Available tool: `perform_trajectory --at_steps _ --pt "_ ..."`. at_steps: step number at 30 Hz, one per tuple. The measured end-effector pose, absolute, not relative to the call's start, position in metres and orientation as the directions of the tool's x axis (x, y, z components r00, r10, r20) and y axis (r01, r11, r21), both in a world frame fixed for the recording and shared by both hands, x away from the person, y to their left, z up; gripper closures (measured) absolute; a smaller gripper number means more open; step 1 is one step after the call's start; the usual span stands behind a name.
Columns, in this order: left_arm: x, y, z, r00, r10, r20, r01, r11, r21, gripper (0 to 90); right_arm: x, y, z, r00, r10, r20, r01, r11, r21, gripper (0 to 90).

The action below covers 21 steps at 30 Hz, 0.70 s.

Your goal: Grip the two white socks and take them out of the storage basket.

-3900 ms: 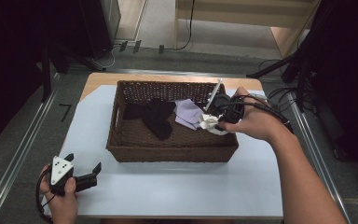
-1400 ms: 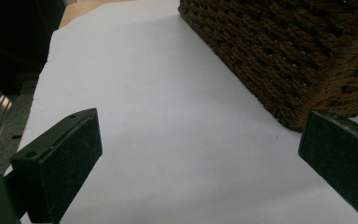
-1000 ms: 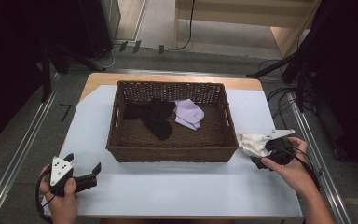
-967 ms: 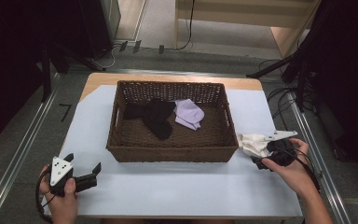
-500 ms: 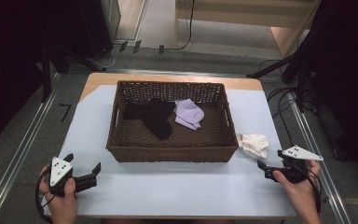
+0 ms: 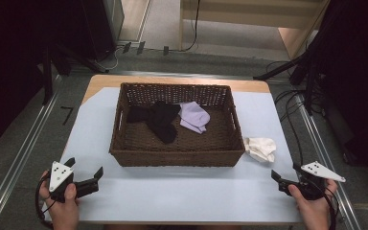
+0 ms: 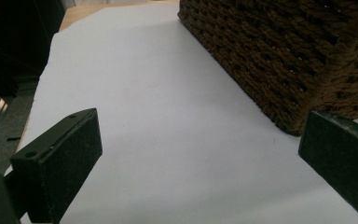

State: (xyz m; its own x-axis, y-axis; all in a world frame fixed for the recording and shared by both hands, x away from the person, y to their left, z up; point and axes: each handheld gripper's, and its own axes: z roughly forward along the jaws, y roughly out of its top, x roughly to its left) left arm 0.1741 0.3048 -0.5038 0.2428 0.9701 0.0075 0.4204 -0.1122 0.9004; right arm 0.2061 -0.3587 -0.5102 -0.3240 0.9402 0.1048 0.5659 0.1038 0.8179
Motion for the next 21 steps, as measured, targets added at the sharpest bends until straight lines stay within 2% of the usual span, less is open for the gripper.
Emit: perform_trajectory --at_steps 16,21 --pt "0.174 0.305 -0.504 0.241 0.971 -0.002 0.42 -0.102 0.902 0.2 0.182 -0.381 -0.518 -0.272 0.953 0.132 0.54 0.037 0.841 9.8" --pt "0.173 0.305 -0.504 0.241 0.97 0.004 0.414 -0.107 0.904 0.2 0.172 -0.388 -0.526 -0.254 0.952 0.174 0.533 -0.013 0.846 10.2"
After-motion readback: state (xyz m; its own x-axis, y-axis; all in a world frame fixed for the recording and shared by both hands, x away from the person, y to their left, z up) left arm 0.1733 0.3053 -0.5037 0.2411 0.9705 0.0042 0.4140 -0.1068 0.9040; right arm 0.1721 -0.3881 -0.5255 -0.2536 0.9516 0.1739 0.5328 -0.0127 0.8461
